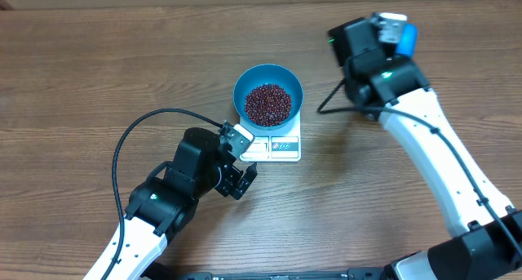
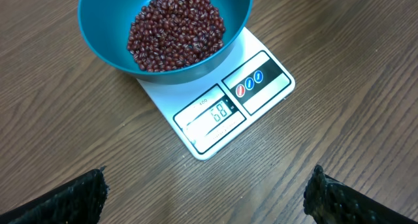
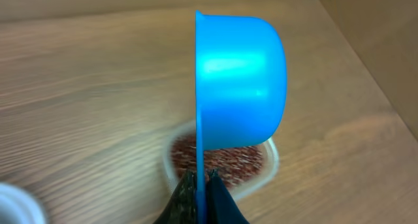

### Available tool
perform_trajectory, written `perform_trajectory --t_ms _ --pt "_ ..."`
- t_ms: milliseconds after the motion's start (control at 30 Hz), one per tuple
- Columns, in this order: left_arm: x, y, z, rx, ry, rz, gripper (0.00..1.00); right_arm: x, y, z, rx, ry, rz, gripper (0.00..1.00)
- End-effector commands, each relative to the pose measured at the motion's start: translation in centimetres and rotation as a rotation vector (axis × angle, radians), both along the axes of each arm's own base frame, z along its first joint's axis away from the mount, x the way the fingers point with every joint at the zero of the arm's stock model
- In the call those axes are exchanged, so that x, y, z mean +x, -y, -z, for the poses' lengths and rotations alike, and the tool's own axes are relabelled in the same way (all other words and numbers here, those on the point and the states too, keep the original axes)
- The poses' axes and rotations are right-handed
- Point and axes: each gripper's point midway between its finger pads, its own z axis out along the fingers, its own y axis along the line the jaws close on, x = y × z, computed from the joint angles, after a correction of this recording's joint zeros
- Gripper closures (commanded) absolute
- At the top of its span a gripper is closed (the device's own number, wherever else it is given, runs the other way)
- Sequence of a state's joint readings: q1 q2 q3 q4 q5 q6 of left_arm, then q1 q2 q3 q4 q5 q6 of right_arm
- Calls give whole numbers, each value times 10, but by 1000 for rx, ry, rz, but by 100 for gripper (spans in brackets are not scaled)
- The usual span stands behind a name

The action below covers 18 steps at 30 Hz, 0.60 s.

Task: Scoop item into bowl and weigh 150g on scale
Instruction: 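Move the empty blue scoop with the right gripper back to the bean tub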

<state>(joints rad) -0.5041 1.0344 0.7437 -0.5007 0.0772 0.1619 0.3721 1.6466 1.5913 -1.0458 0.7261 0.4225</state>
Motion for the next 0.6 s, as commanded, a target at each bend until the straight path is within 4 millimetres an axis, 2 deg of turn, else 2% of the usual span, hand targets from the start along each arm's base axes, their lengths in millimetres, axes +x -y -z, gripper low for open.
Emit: perform_trajectory --t_ms 0,133,367,567 --pt "-1 1 4 2 -11 -7 0 3 15 3 77 -14 39 96" --pt "-1 1 4 2 -12 -7 0 4 32 24 57 -79 85 96" --pt "-1 1 4 2 -12 -7 1 8 38 72 -10 -222 108 96" --pt "-1 1 4 2 -12 -7 0 7 45 87 -71 -276 127 96"
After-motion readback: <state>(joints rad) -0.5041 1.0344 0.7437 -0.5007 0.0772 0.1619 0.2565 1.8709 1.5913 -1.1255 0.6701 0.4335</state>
